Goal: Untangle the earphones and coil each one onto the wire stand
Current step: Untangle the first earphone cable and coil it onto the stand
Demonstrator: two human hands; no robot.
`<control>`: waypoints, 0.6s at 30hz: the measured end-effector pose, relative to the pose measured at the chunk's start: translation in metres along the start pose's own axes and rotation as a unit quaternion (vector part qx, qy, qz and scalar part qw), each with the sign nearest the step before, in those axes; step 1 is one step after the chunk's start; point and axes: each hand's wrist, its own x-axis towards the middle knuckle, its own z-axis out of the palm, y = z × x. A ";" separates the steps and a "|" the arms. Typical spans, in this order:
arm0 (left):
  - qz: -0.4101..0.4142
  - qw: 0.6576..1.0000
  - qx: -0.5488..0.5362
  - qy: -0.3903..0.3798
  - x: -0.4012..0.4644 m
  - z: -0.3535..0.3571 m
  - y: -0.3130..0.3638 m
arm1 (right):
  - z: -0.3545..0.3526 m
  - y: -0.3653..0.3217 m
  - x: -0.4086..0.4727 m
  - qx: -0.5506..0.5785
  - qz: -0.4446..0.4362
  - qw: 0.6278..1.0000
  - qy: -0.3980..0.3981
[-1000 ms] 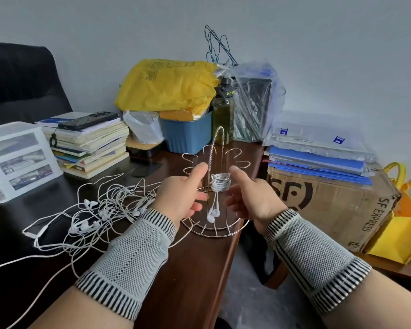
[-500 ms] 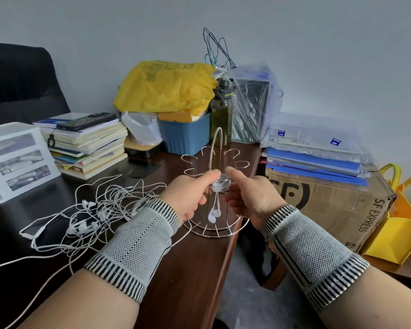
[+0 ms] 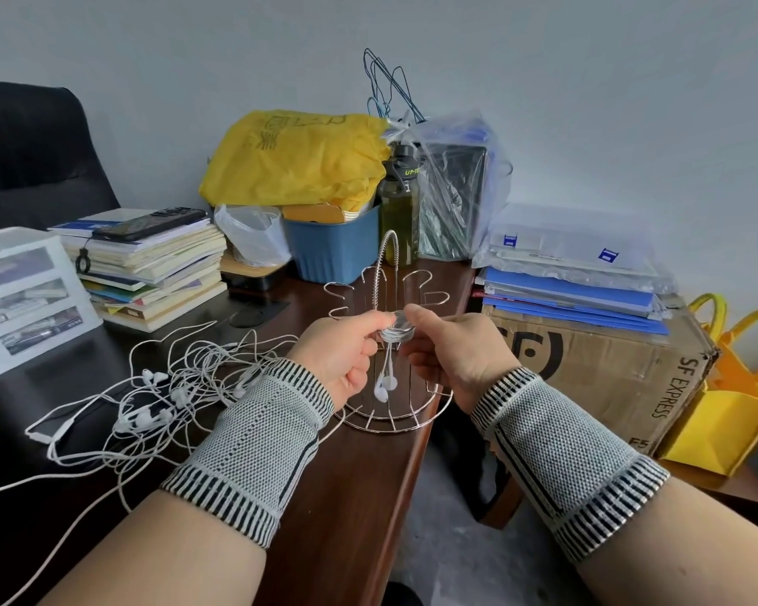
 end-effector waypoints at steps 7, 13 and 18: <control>0.025 1.000 0.004 -0.004 -0.002 -0.006 -0.007 | -0.002 0.000 0.000 -0.049 -0.012 0.999 0.003; 0.121 0.992 -0.022 0.017 0.001 -0.018 -0.029 | -0.003 0.025 -0.004 0.026 -0.008 0.998 0.062; 0.262 0.936 0.198 0.131 0.014 -0.022 -0.055 | 0.003 0.051 -0.007 -0.066 -0.105 0.985 0.124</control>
